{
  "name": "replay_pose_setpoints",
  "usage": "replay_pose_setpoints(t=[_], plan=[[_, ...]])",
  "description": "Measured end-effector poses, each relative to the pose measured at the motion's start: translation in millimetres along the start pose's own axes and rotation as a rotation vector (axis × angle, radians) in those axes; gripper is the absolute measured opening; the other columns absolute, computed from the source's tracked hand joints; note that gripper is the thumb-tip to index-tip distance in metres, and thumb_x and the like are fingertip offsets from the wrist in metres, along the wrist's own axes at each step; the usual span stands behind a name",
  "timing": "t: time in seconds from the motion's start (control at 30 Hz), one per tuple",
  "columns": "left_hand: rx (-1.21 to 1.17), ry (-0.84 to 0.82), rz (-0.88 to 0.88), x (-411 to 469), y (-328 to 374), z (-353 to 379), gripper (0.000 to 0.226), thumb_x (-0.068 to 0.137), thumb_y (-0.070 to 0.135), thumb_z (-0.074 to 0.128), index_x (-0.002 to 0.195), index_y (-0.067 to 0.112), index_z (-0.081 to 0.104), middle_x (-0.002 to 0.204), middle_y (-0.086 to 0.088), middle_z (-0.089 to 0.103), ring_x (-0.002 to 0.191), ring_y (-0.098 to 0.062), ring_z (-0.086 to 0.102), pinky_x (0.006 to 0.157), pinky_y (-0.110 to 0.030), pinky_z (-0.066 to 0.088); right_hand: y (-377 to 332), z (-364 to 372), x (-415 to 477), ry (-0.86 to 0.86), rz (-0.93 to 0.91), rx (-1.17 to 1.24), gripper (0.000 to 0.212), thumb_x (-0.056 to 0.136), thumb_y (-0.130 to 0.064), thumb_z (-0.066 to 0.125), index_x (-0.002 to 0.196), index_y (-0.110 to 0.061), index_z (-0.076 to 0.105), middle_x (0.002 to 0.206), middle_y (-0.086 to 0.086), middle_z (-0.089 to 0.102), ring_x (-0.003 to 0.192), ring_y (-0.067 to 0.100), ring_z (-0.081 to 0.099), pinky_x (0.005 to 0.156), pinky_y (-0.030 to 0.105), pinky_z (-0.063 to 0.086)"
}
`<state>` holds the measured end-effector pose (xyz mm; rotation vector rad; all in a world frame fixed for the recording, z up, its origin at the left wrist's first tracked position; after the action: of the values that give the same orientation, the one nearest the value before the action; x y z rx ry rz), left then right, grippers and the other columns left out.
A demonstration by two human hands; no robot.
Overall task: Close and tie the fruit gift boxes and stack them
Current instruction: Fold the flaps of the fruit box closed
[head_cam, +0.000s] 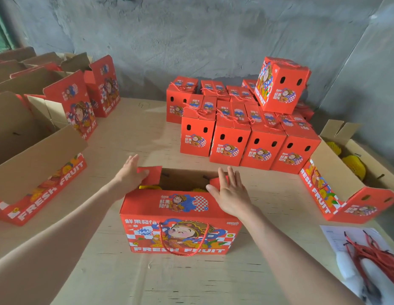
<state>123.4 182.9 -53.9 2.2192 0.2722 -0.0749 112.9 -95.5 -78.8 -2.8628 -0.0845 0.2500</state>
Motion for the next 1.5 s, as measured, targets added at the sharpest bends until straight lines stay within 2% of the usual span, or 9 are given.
replay_pose_setpoints(t=[0.13,0.3,0.6,0.77,0.9,1.0,1.23,1.37,1.5], plan=[[-0.281,-0.127,-0.208,6.1,-22.4,3.5,0.014,0.090,0.012,0.064,0.094,-0.001,0.065,0.103,-0.025,0.066,0.083,-0.030,0.061,0.085,-0.042,0.051,0.3,-2.4,-2.5,0.060,0.044,0.123,0.090,0.093,-0.063,0.035,0.151,-0.013,-0.012,0.158,0.007,-0.020,0.147,0.023,-0.011,0.117,0.040,0.014],[-0.406,-0.094,-0.164,7.0,-14.8,4.4,0.031,0.086,-0.004,0.060,0.115,0.006,0.058,0.099,-0.022,0.063,0.087,-0.035,0.061,0.089,-0.057,0.050,1.3,-4.7,-6.3,0.127,0.045,0.197,0.095,0.091,-0.062,0.043,0.152,-0.009,-0.007,0.160,0.008,-0.014,0.148,0.022,-0.006,0.116,0.038,0.018],[-0.382,0.194,0.078,8.5,-19.4,-2.5,0.041,0.078,-0.011,0.065,0.111,0.013,0.061,0.101,-0.006,0.064,0.092,-0.022,0.059,0.077,-0.036,0.051,5.6,-15.9,-15.2,0.347,-0.030,0.475,0.112,0.081,-0.045,0.071,0.151,-0.005,-0.007,0.160,0.012,0.008,0.146,0.023,0.012,0.116,0.032,0.018],[-0.614,0.281,-0.038,2.4,-32.0,-5.0,0.035,0.086,-0.009,0.052,0.075,0.017,0.071,0.089,-0.006,0.070,0.079,-0.023,0.066,0.065,-0.031,0.057,5.0,-27.8,-35.7,0.620,-0.119,0.670,0.085,0.073,-0.034,0.081,0.137,-0.002,0.033,0.139,0.012,0.042,0.128,0.020,0.041,0.100,0.011,0.026],[-0.917,0.143,-0.139,-4.6,-36.3,1.1,0.031,0.075,-0.003,0.047,0.075,0.008,0.076,0.104,0.002,0.072,0.097,-0.024,0.067,0.086,-0.046,0.055,-5.8,-35.0,-45.3,0.691,-0.293,0.595,0.048,0.083,-0.048,0.057,0.101,-0.004,0.060,0.101,0.004,0.061,0.097,0.017,0.055,0.090,0.028,0.043],[-0.978,-0.037,-0.162,-10.0,-34.8,6.9,0.031,0.069,0.018,0.059,0.094,0.006,0.073,0.119,0.002,0.066,0.101,-0.023,0.064,0.080,-0.043,0.056,-6.9,-33.1,-43.4,0.724,-0.303,0.405,0.023,0.090,-0.021,0.061,0.077,-0.002,0.064,0.081,0.007,0.062,0.081,0.024,0.057,0.074,0.042,0.049],[-0.071,-0.068,0.231,-15.7,-23.9,6.0,0.041,0.079,0.036,0.073,0.110,0.020,0.051,0.133,0.011,0.039,0.107,-0.018,0.053,0.078,-0.031,0.050,-9.6,-21.8,-26.6,0.413,-0.271,0.041,0.038,0.092,-0.048,0.052,0.120,-0.024,0.060,0.120,0.001,0.050,0.116,0.019,0.044,0.098,0.032,0.034],[0.141,-0.102,0.321,-13.7,-16.2,1.8,0.062,0.076,0.046,0.071,0.126,0.019,0.046,0.139,-0.001,0.039,0.118,-0.020,0.045,0.094,-0.036,0.044,-5.8,-27.3,-9.7,-0.021,-0.355,-0.023,0.058,0.091,-0.059,0.047,0.144,-0.050,0.026,0.161,-0.004,0.004,0.147,0.017,-0.002,0.117,0.044,0.006],[0.591,-0.228,0.266,-7.6,-9.6,-1.8,0.098,0.058,0.080,0.048,0.145,0.039,0.028,0.146,0.003,0.025,0.137,-0.022,0.024,0.115,-0.047,0.009,-2.5,-27.3,-1.7,-0.237,-0.349,0.053,0.054,0.094,-0.051,0.049,0.141,-0.057,0.024,0.161,-0.008,-0.001,0.147,0.015,-0.010,0.119,0.049,0.003]])
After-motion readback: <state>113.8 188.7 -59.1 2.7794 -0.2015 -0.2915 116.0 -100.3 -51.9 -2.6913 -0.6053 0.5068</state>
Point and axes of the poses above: each hand's wrist, its own x-axis towards the middle knuckle, its own z-axis out of the palm, y = z × x, the point moved 5 cm from there along x, towards the middle knuckle
